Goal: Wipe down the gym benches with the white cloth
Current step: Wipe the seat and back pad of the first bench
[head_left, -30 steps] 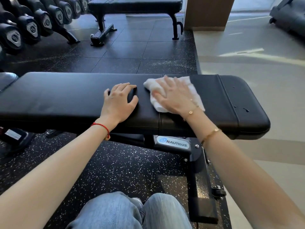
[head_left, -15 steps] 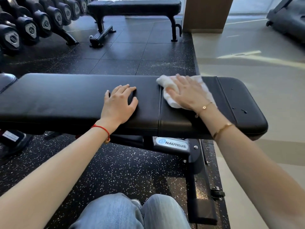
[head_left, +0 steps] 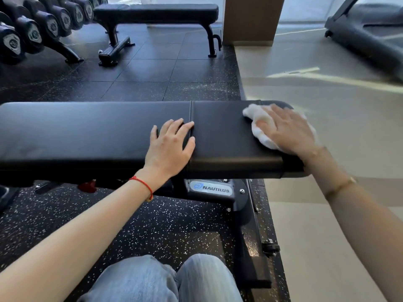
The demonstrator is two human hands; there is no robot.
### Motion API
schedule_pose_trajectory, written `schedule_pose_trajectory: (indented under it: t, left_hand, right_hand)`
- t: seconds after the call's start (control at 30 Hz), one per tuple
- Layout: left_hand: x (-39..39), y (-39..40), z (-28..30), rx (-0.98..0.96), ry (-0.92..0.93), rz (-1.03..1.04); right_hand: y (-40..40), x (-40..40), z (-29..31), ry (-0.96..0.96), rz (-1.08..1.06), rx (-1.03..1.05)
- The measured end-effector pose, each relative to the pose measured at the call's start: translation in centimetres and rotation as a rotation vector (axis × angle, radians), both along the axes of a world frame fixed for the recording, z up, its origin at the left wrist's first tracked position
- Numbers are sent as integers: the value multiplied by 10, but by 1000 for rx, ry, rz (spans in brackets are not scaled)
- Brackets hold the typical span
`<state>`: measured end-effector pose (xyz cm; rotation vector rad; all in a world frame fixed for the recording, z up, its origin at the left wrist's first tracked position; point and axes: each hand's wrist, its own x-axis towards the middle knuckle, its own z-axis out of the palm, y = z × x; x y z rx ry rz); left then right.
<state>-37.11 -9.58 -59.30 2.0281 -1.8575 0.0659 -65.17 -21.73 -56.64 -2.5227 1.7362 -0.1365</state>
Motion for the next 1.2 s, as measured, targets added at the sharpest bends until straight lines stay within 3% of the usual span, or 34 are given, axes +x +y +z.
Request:
schedule_pose_trajectory:
  t: [0.13, 0.23, 0.4, 0.67, 0.83, 0.93, 1.1, 1.2]
  left_hand:
    - [2, 1, -2, -31, -23, 3]
    - [4, 1, -4, -39, -29, -6]
    - [4, 0, -5, -20, -18, 1]
    - [0, 1, -3, -9, 13, 14]
    - [1, 2, -2, -21, 0, 4]
    - [-2, 1, -2, -31, 0, 16]
    - [-3, 0, -3, -28, 15, 19]
    - [0, 1, -3, -27, 18, 7]
  right_hand:
    - [-13, 21, 2, -26, 19, 11]
    - [24, 10, -4, -93, 168, -5]
    - [92, -22, -24, 125, 457, -392]
    - [114, 45, -41, 183, 411, -452]
    - [107, -11, -49, 162, 321, -587]
    - [104, -24, -48, 126, 264, -559]
    - [113, 52, -44, 143, 367, -498]
    - [114, 56, -46, 142, 409, -485]
